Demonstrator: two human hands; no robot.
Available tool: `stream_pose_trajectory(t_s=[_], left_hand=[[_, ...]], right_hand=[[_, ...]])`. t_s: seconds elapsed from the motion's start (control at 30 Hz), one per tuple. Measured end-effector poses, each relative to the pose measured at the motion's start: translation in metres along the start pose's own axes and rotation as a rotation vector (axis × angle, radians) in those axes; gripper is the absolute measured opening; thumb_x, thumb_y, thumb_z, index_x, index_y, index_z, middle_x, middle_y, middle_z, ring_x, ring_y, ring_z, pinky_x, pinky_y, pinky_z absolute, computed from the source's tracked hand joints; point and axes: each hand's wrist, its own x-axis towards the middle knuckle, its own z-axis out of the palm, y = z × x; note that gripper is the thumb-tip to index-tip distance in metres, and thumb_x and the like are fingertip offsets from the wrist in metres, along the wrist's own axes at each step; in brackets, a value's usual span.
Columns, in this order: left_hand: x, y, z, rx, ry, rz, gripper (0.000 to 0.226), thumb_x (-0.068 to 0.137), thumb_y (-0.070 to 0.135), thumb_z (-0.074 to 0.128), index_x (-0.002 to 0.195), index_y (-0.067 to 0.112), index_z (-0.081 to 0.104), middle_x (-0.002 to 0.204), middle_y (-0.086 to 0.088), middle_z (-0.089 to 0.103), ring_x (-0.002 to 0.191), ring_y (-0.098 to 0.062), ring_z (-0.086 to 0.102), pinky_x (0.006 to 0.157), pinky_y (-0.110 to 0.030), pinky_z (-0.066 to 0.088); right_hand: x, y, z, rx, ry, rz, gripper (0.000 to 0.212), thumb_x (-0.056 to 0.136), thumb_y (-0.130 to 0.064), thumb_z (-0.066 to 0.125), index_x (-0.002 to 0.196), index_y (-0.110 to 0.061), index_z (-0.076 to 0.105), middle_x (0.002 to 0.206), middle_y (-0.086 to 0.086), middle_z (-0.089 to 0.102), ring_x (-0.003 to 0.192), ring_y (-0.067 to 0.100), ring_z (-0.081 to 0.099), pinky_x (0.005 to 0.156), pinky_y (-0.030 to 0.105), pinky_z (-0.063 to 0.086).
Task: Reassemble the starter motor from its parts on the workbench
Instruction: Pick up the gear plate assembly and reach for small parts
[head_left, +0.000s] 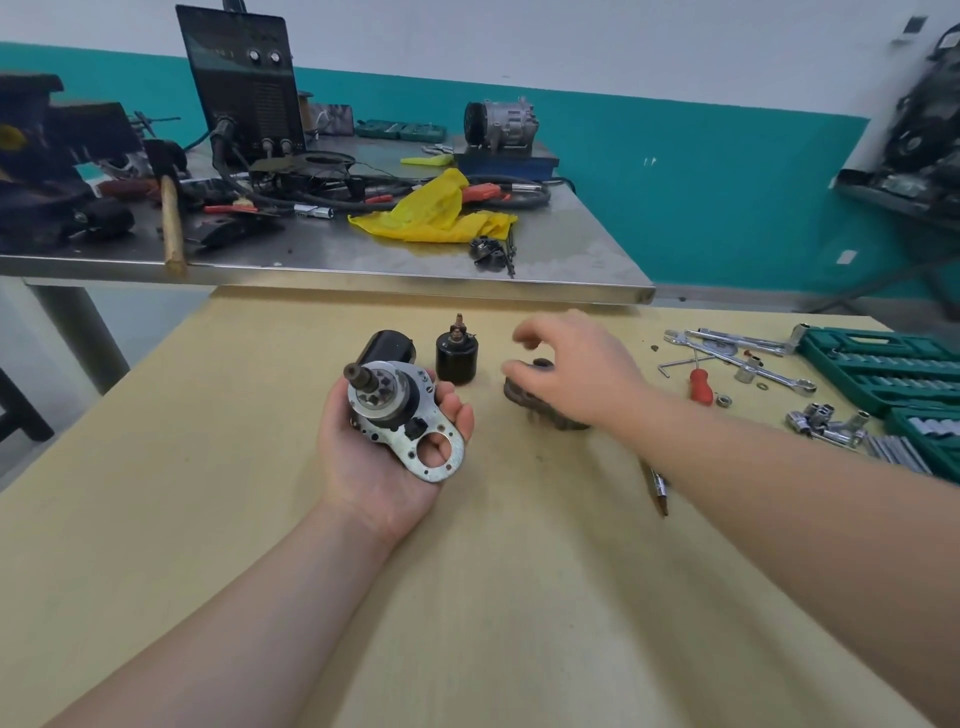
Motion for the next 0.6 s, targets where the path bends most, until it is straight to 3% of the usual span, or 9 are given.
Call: stream_pose_trajectory(t_s=[0.1, 0.17, 0.23, 0.37, 0.5, 0.6], left_hand=[[0.000, -0.001, 0.000, 0.002, 0.000, -0.009, 0.059, 0.093, 0.056, 0.062, 0.096, 0.001, 0.084, 0.094, -0.014, 0.077, 0.082, -0.032, 0.078, 0.084, -0.048, 0.062], [0.000, -0.001, -0.001, 0.001, 0.000, -0.012, 0.059, 0.093, 0.056, 0.062, 0.096, 0.001, 0.084, 0.094, -0.015, 0.077, 0.081, -0.032, 0.077, 0.083, -0.048, 0.062], [0.000, -0.001, -0.001, 0.005, 0.000, -0.011, 0.060, 0.093, 0.057, 0.062, 0.096, 0.001, 0.084, 0.094, -0.015, 0.076, 0.081, -0.032, 0.077, 0.082, -0.047, 0.062], [0.001, -0.001, -0.001, 0.025, 0.002, 0.006, 0.059, 0.093, 0.058, 0.061, 0.096, 0.004, 0.085, 0.094, -0.013, 0.077, 0.082, -0.031, 0.077, 0.083, -0.046, 0.062], [0.002, -0.001, -0.003, 0.030, -0.005, 0.001, 0.059, 0.092, 0.058, 0.061, 0.098, 0.005, 0.085, 0.094, -0.013, 0.077, 0.083, -0.031, 0.077, 0.084, -0.046, 0.062], [0.003, -0.001, -0.003, 0.029, -0.001, -0.008, 0.059, 0.091, 0.058, 0.062, 0.101, 0.004, 0.085, 0.096, -0.014, 0.077, 0.083, -0.032, 0.077, 0.083, -0.046, 0.062]], right_hand=[[0.010, 0.031, -0.018, -0.144, -0.326, 0.070, 0.108, 0.070, -0.083, 0.075, 0.160, -0.041, 0.032, 0.162, -0.004, 0.047, 0.147, 0.025, 0.045, 0.117, 0.050, 0.043], [0.010, 0.048, -0.020, -0.128, -0.495, 0.107, 0.125, 0.063, -0.080, 0.083, 0.164, -0.043, 0.019, 0.168, -0.004, 0.040, 0.150, 0.025, 0.043, 0.119, 0.046, 0.041], [0.009, 0.058, -0.016, -0.106, -0.571, 0.099, 0.122, 0.065, -0.069, 0.090, 0.164, -0.041, 0.023, 0.165, -0.004, 0.043, 0.145, 0.023, 0.047, 0.114, 0.039, 0.042], [0.008, 0.063, -0.009, -0.092, -0.504, 0.074, 0.112, 0.061, -0.066, 0.091, 0.156, -0.043, 0.036, 0.146, -0.002, 0.055, 0.123, 0.020, 0.053, 0.098, 0.035, 0.048], [0.008, 0.063, -0.013, -0.057, -0.507, 0.055, 0.112, 0.058, -0.068, 0.092, 0.153, -0.046, 0.037, 0.142, -0.001, 0.056, 0.121, 0.023, 0.057, 0.100, 0.040, 0.053], [0.012, 0.058, -0.025, -0.017, -0.479, 0.014, 0.108, 0.065, -0.062, 0.093, 0.155, -0.041, 0.039, 0.143, -0.010, 0.056, 0.117, 0.014, 0.055, 0.095, 0.029, 0.046]])
